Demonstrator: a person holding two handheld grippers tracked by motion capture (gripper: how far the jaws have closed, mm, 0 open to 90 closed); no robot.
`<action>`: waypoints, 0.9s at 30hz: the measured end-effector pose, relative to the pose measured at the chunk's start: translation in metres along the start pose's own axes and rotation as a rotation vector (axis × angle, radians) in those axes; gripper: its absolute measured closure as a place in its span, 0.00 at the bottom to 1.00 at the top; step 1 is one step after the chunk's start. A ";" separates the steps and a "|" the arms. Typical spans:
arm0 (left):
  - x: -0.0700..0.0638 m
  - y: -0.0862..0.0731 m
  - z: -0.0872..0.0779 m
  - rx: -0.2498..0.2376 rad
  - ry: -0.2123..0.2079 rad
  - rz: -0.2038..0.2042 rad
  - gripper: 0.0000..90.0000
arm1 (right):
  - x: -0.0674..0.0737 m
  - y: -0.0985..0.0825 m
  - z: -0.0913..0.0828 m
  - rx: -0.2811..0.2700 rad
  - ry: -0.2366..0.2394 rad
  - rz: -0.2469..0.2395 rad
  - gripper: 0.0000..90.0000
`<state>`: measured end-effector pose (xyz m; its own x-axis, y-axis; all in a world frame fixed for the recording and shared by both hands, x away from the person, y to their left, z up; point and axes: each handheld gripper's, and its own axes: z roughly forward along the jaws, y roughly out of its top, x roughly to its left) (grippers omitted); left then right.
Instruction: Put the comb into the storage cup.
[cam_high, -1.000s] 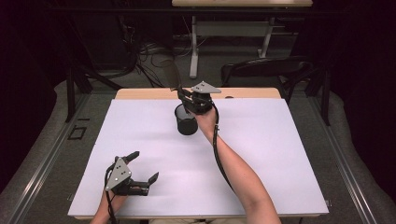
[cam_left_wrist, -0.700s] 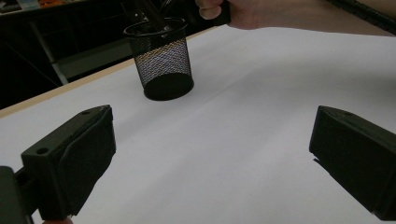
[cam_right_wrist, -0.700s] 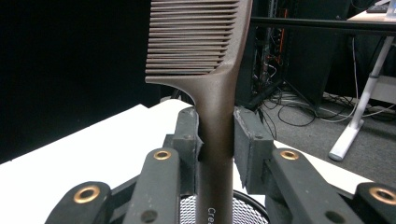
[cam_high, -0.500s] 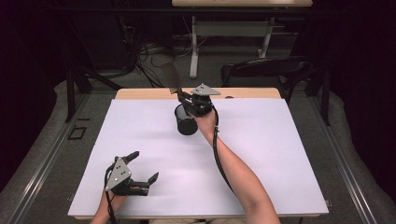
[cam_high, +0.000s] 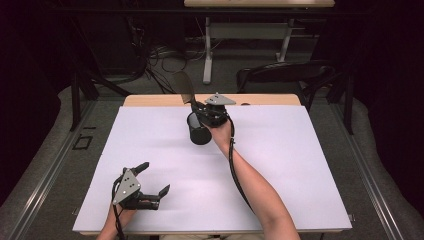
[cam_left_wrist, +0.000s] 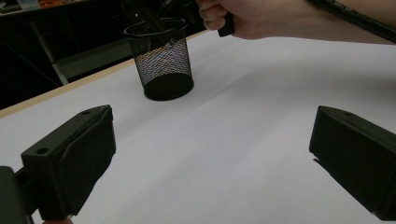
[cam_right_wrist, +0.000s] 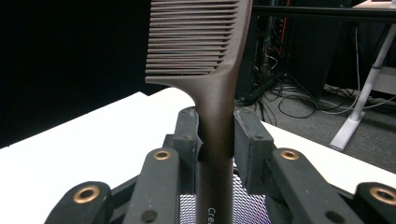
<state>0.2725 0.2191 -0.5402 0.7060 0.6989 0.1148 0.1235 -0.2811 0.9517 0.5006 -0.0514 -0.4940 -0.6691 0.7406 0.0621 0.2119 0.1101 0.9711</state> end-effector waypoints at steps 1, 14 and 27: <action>0.000 0.000 0.000 0.000 0.000 0.002 0.00 | 0.000 -0.001 0.000 0.002 0.000 0.000 0.80; 0.000 0.000 -0.001 0.000 -0.001 0.005 0.00 | 0.002 -0.009 -0.003 0.035 0.002 -0.011 0.80; 0.000 0.000 0.000 0.001 0.000 0.007 0.00 | 0.001 -0.003 -0.024 0.070 0.033 -0.014 0.46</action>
<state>0.2722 0.2192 -0.5397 0.7068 0.6968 0.1218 0.1190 -0.2869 0.9505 0.4818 -0.0671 -0.4915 -0.6953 0.7165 0.0569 0.2505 0.1674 0.9535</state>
